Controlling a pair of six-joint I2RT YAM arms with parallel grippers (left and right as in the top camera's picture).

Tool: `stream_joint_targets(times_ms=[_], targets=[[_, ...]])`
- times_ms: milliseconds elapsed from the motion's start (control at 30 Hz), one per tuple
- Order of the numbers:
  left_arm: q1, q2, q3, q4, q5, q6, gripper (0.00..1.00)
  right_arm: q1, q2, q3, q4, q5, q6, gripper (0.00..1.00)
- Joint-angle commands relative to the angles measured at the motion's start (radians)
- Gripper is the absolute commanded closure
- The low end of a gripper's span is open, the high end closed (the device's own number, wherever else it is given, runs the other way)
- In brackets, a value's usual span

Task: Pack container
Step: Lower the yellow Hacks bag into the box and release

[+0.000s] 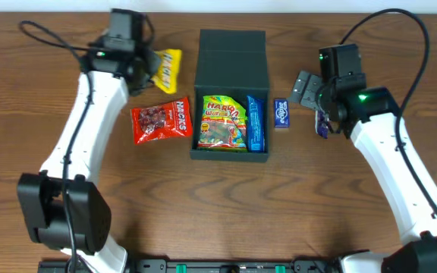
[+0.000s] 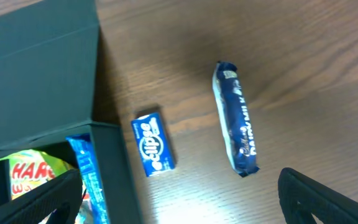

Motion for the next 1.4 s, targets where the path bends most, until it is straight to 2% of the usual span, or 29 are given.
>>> stream_joint_targets(times_ms=[0, 267, 533, 1300, 1333, 1367], targets=[[-0.071, -0.026, 0.023, -0.018, 0.013, -0.039, 0.94, -0.036, -0.006, 0.017, -0.016, -0.004, 0.007, 0.01], [-0.282, -0.026, 0.023, -0.024, 0.022, -0.141, 0.94, -0.108, -0.006, 0.017, -0.032, -0.004, 0.007, 0.01], [-0.362, -0.021, 0.021, -0.023, 0.021, -0.351, 0.94, -0.129, -0.006, 0.017, -0.037, -0.015, 0.007, 0.01], [-0.394, 0.120, 0.000, -0.010, 0.034, -0.357, 0.94, -0.129, -0.006, 0.017, -0.036, -0.015, 0.007, 0.01], [-0.394, 0.120, 0.000, -0.009, 0.034, -0.356, 0.93, -0.129, -0.006, 0.017, -0.036, -0.015, 0.007, 0.01], [-0.394, 0.120, 0.000, -0.008, 0.039, -0.356, 0.72, -0.129, -0.006, 0.017, -0.036, -0.015, 0.007, 0.01]])
